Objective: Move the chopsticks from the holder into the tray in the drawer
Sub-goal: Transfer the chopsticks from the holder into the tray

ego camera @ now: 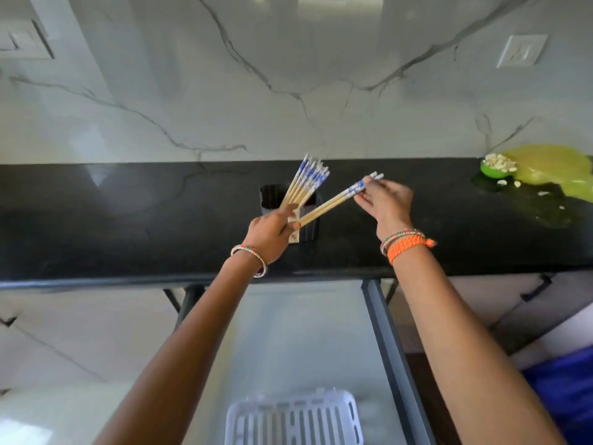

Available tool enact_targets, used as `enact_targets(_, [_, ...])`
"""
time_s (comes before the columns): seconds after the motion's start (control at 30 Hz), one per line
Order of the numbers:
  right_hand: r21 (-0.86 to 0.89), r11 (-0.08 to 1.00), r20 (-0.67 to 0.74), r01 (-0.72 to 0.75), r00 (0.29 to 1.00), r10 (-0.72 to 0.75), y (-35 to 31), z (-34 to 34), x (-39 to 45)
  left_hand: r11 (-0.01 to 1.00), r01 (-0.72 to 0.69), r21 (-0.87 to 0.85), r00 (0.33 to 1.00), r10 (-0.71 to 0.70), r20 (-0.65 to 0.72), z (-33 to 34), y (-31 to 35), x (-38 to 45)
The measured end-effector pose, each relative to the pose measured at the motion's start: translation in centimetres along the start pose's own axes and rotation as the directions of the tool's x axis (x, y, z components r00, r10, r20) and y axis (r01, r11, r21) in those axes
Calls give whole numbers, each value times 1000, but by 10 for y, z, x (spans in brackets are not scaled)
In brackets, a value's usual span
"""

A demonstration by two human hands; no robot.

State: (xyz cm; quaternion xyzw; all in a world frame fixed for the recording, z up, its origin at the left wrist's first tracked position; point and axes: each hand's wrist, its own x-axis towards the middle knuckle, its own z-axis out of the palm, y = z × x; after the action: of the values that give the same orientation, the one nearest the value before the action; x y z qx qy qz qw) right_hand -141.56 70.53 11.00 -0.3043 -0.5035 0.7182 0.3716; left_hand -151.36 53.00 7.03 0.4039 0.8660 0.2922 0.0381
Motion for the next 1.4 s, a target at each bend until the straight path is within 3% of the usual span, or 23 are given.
enact_targets(0.13, [76, 972, -99, -223, 968, 230, 81, -45, -73, 969, 204, -140, 928, -146, 342, 34, -29, -78])
enact_targets(0.3, [66, 899, -290, -433, 854, 432, 177, -108, -147, 871, 464, -162, 870, -414, 270, 85, -99, -182])
enact_targets(0.43, [48, 868, -433, -493, 773, 463, 223, -142, -186, 750, 659, -49, 715, -605, 351, 123, -141, -246])
enact_targets(0.57, [20, 835, -453, -550, 739, 498, 245, -148, -202, 577, 810, -110, 560, -702, 440, 146, -154, -269])
enact_targets(0.87, [-9, 793, -414, -609, 724, 551, 253, -135, -198, 418, 865, -277, 500, -753, 427, 171, -165, -270])
enact_targets(1.1, [-84, 791, -427, -606, 739, 520, 253, -134, -204, 437, 868, -235, 496, -760, 420, 171, -162, -271])
enact_targets(1.23, [-105, 745, -419, -659, 709, 567, 264, -132, -207, 452, 861, -234, 509, -760, 404, 168, -159, -271])
enact_targets(1.33, [-109, 729, -380, -676, 706, 598, 270, -128, -207, 387, 885, -259, 465, -763, 449, 171, -159, -276])
enact_targets(1.4, [-126, 709, -360, -694, 698, 620, 273, -127, -207, 283, 900, -332, 419, -769, 483, 174, -156, -279])
